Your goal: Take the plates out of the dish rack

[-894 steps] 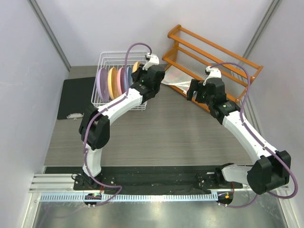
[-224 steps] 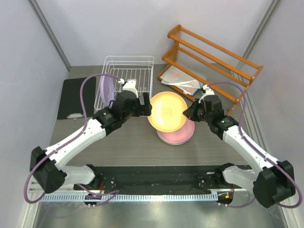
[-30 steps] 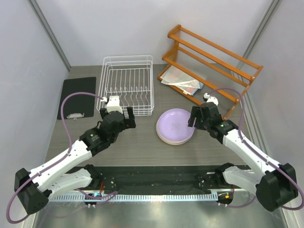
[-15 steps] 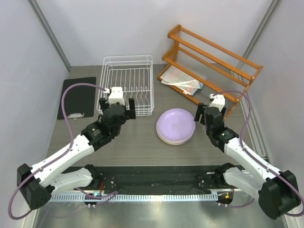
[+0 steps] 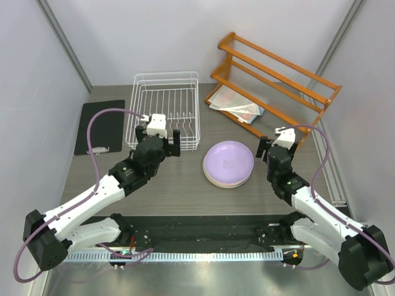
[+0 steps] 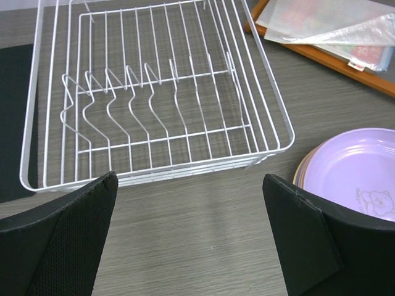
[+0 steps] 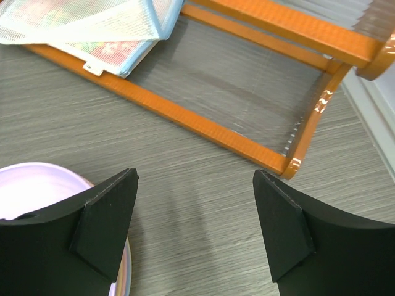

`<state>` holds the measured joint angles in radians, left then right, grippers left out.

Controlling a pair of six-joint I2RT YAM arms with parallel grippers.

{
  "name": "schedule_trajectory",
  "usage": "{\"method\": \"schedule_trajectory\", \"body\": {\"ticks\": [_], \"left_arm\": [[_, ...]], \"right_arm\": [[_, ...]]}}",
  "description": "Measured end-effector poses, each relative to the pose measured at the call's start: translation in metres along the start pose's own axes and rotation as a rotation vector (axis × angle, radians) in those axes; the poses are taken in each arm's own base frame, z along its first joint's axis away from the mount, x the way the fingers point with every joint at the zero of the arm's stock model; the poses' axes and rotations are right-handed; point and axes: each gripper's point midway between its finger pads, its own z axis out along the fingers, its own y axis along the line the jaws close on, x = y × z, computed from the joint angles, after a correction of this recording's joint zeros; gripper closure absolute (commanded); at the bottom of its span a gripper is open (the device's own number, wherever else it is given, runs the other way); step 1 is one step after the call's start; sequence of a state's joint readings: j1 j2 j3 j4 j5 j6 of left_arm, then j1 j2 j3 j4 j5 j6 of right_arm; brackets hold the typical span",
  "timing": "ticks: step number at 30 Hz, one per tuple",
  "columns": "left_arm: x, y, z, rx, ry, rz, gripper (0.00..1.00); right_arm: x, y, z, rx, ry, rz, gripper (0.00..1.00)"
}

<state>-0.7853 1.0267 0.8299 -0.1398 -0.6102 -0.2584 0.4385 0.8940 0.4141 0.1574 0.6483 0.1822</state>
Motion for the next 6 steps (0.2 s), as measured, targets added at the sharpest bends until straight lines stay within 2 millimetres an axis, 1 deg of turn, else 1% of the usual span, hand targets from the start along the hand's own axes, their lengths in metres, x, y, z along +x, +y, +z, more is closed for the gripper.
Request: {"method": "schedule_trajectory", "body": {"ticks": [3,6], "left_arm": [[0.0035,-0.0016,-0.0028,0.023,-0.001,-0.011,0.0],[0.0024,-0.0015,-0.0051,0.031,-0.006,-0.028,0.01]], "right_arm": [[-0.0024,-0.0046,-0.0012,0.018,-0.011,-0.003,0.19],[-0.003,-0.0079,-0.0013,0.035,-0.016,-0.008,0.18]]}}
